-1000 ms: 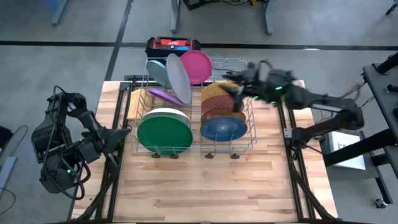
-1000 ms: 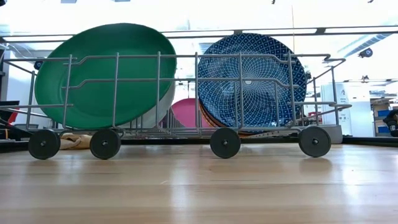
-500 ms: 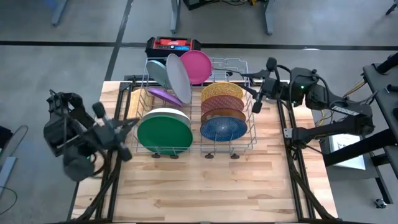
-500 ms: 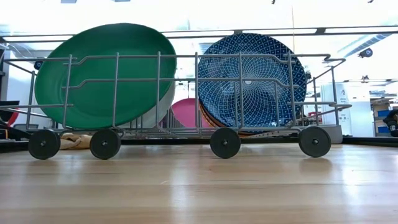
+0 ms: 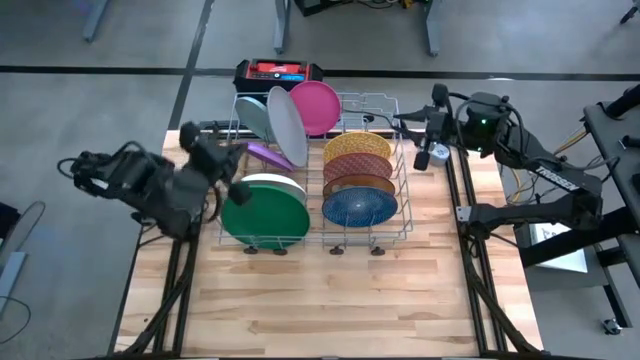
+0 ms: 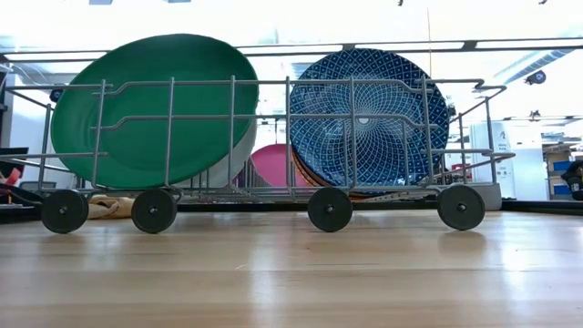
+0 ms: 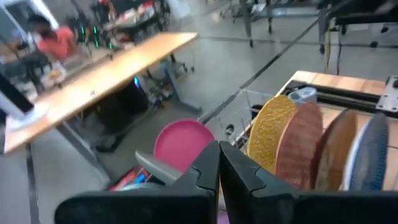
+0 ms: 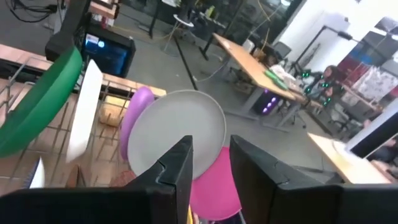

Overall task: Sort dishes
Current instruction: Put the gray plate into the dishwasher rack

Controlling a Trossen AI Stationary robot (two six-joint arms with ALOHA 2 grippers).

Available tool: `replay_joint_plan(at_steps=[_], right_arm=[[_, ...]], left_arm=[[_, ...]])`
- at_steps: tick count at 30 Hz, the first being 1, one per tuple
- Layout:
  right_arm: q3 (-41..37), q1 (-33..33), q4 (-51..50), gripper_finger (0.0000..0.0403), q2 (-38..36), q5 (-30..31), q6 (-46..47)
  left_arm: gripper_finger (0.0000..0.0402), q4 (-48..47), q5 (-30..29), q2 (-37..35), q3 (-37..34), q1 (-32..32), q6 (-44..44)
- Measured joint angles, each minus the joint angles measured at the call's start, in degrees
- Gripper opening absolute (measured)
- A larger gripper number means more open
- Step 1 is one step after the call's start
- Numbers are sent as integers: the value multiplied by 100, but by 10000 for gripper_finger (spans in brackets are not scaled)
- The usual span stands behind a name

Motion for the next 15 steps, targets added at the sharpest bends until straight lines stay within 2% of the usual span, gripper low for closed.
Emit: replay_joint_plan(at_steps=[3, 10, 15], right_arm=[[-58, -23, 5, 92, 8, -12, 30], [-162, -26, 14, 99, 57, -12, 174], [-219, -29, -85, 109, 49, -9, 183]], left_arm=[[0, 173, 715, 18, 63, 802, 96], [0, 649, 2940, 103, 76, 3114, -79], [0, 952, 4552, 384, 141, 4584, 134]])
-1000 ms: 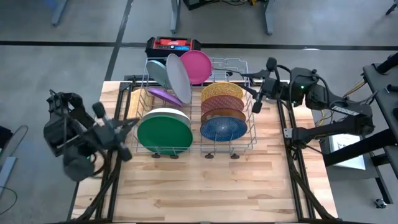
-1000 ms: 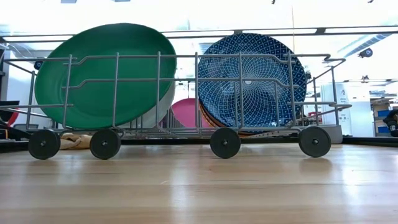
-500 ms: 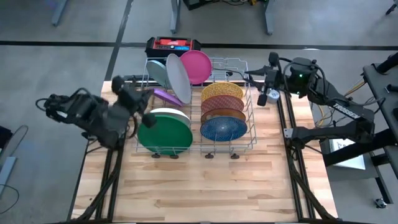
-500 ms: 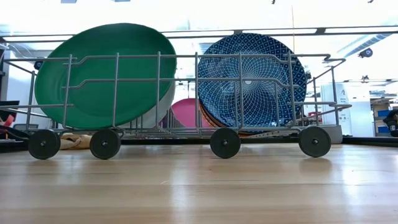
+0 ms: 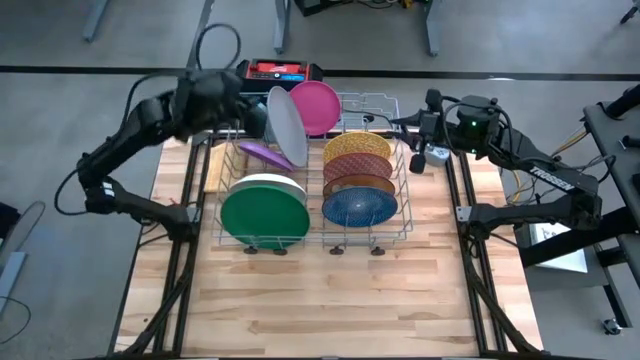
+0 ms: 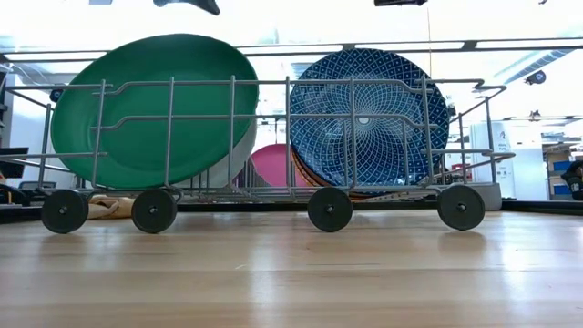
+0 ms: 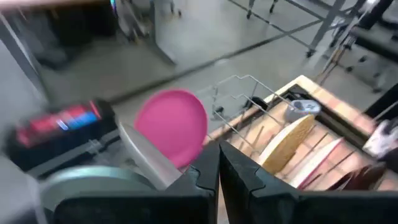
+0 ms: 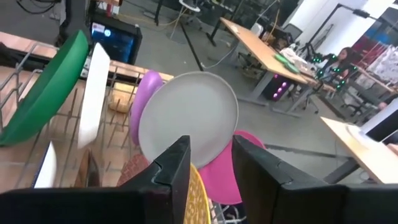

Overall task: Sort dishes
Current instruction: Put the gray plate into the dishwasher rack

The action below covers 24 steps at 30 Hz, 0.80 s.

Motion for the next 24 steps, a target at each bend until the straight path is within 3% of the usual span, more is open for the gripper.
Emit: replay_joint_plan(at_steps=[3, 5, 15, 19, 24], right_arm=[[-1, -1, -95, 112, 0, 2, 0], [-1, -1, -198, 112, -4, 3, -1], [-130, -140, -242, 98, -7, 8, -92], [-167, -258, -245, 102, -9, 7, -107], [-214, -403, -252, 116, -9, 8, -114]], left_arm=[[0, -16, 938, 298, 88, 702, -433], [0, -58, 1189, 509, 136, 1025, -565], [0, -1084, 1217, 1576, 944, 1367, -822], [12, -1752, 1213, 2119, 1652, 1364, -818], [58, -2675, 875, 2790, 2866, 1305, -825]])
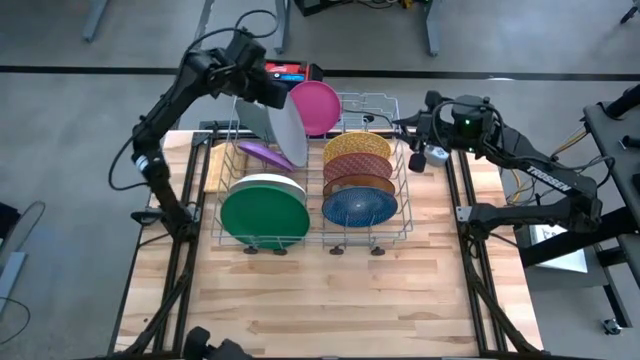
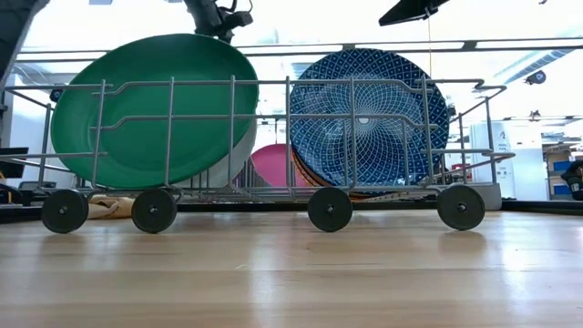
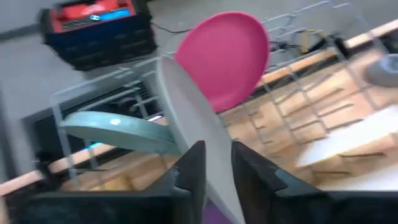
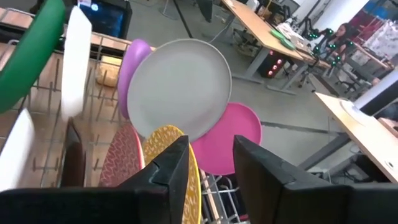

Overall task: Sort dishes
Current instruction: Put the gray plate into the dishwasher rack

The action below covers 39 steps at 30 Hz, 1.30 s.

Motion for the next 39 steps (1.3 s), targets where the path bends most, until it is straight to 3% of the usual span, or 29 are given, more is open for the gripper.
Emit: replay_joint_plan(at_steps=[4, 8, 14, 29, 39], right_arm=[[-12, -68, -100, 124, 0, 1, -2], [-23, -77, -120, 128, 0, -2, 0], [-23, -80, -119, 122, 0, -3, 0], [-74, -80, -128, 123, 0, -4, 2], [-115, -80, -130, 121, 0, -6, 2]], left_arm=[[100, -513, -305, 410, 712, -74, -44], [135, -504, -287, 336, 187, -96, -186], [165, -622, -748, 338, -263, -104, -194], [167, -359, -581, 330, -541, -238, -195], [131, -210, -414, 351, -962, -349, -329]])
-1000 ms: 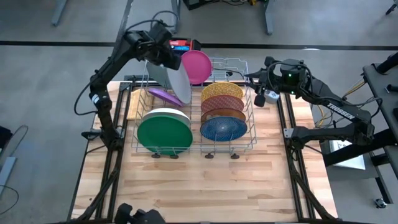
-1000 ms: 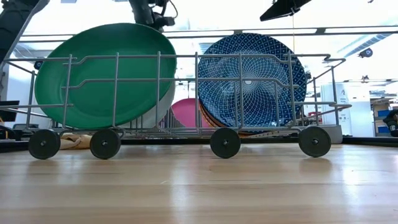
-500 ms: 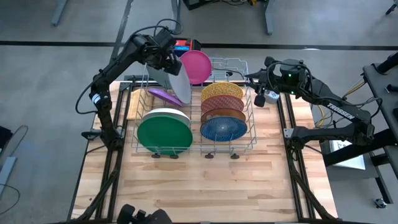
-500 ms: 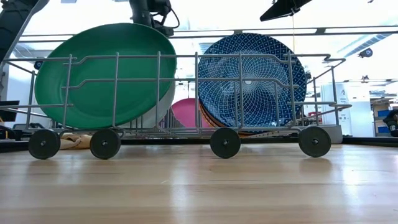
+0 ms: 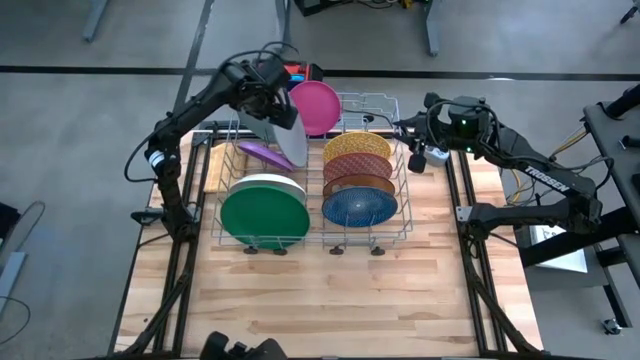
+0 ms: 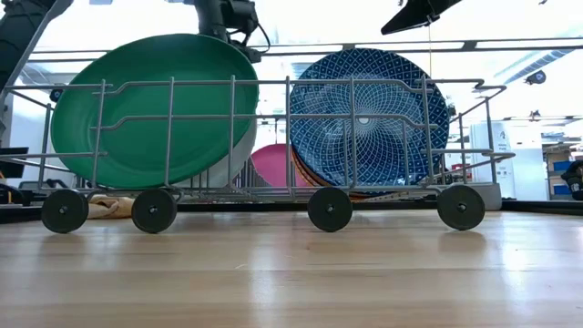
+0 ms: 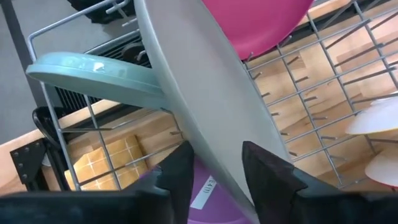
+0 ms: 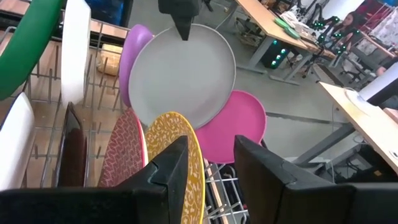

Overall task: Sort dishes
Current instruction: Put the gray plate into the dishwasher rack

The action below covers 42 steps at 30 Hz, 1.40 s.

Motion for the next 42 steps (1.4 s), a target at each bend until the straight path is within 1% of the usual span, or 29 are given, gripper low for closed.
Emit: replay_joint_plan(at_steps=[8, 10, 18, 22, 24, 28, 31, 34, 39, 42], right_arm=[[-2, 0, -6, 107, 0, -1, 1], [-2, 0, -17, 105, 0, -1, 0], [-2, 0, -118, 114, 0, -2, 2], [-2, 0, -117, 120, 0, -4, 2], [-4, 0, -116, 121, 0, -4, 2], [-9, 0, -116, 117, 0, -4, 5], [-9, 0, -116, 111, 0, -4, 41], [-9, 0, -116, 105, 0, -4, 47], [-11, 2, -116, 104, 0, -4, 156], [-11, 2, -116, 110, 0, -4, 160]], left_arm=[[51, 46, -69, 5, 8, -46, -62], [39, 52, -93, 7, 91, -51, -82], [33, -32, -73, 9, 689, -92, -3], [28, -66, 39, 9, 962, -167, 423], [21, -61, 54, 9, 1025, -224, 590], [6, -125, -17, 9, 1037, -276, 587], [2, -207, -62, 9, 1037, -300, 579], [1, -319, -347, 9, 1031, -326, 563], [0, -413, -1339, 9, 1031, -465, 842], [0, -365, -1761, 9, 1031, -631, 1053]])
